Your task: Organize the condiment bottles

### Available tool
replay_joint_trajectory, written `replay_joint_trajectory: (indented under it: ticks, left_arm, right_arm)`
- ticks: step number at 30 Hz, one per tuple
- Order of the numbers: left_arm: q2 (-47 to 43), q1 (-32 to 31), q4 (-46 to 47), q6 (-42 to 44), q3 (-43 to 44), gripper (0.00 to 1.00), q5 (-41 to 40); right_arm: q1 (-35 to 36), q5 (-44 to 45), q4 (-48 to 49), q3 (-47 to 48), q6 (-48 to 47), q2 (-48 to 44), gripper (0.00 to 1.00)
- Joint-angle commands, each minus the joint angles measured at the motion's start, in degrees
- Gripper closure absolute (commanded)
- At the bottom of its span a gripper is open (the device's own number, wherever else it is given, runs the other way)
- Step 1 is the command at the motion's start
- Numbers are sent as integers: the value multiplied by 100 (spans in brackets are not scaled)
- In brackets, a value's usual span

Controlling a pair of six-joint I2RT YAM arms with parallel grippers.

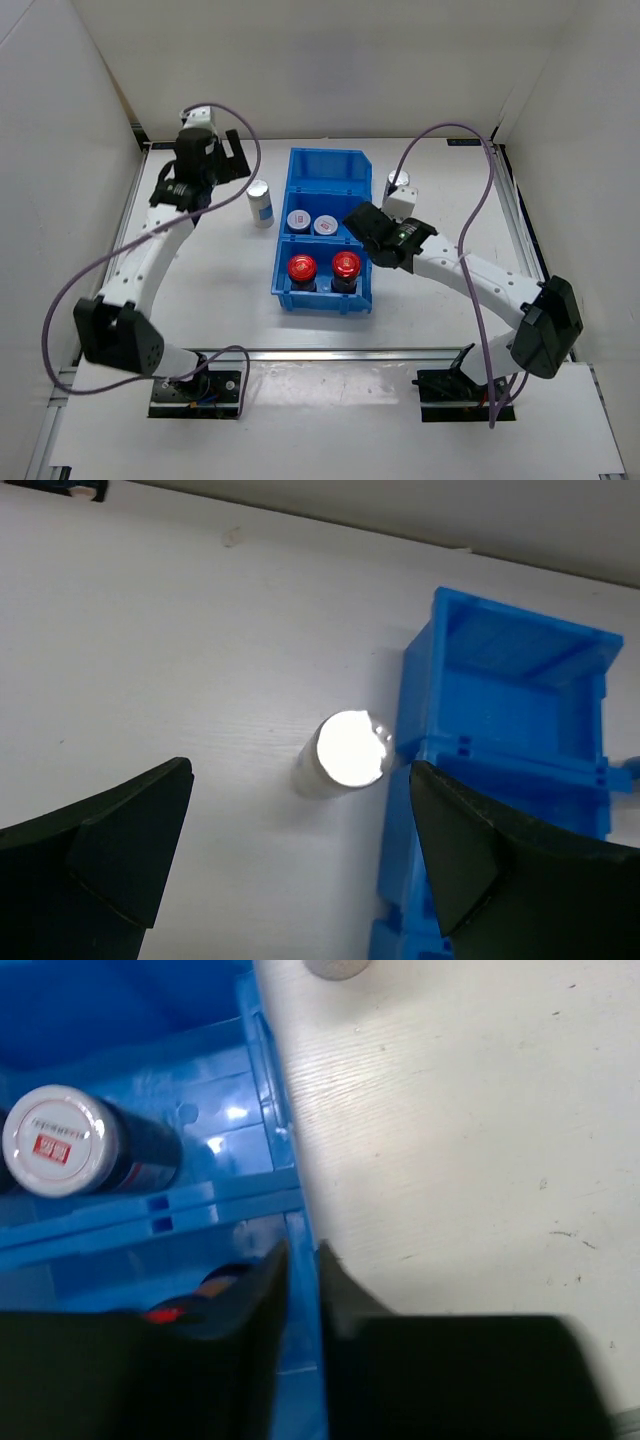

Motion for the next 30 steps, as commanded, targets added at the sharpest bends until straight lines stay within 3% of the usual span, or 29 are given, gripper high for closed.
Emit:
replay_joint_trajectory:
  ticks: [1,2,5,9,19,25,30]
  left_arm:
    - [840,136,-220,-276,845,0,1096]
    - [1026,136,-220,-180,1031,0,1262]
    - [1590,136,-220,84,1533,0,1343]
    - [2021,58,-220,164,1666,0,1457]
    - [2742,-241,-220,489,1315,0,754]
    - [2900,-241,-220,489,1192,15,754]
    - [2900,-118,-220,437,1139,15,823]
  right_arm:
    - [-36,501,27,152,425,165,85]
    - [-36,553,-34,152,425,165,93]
    - [-36,606,-35,38,574,-1,100]
    - [-89,607,131,-313,680,-291,100]
    - [-89,607,264,-420,557,-301,100]
    - [-141,554,264,-367,504,-301,99]
    - [-194,501,264,-314,452,-248,99]
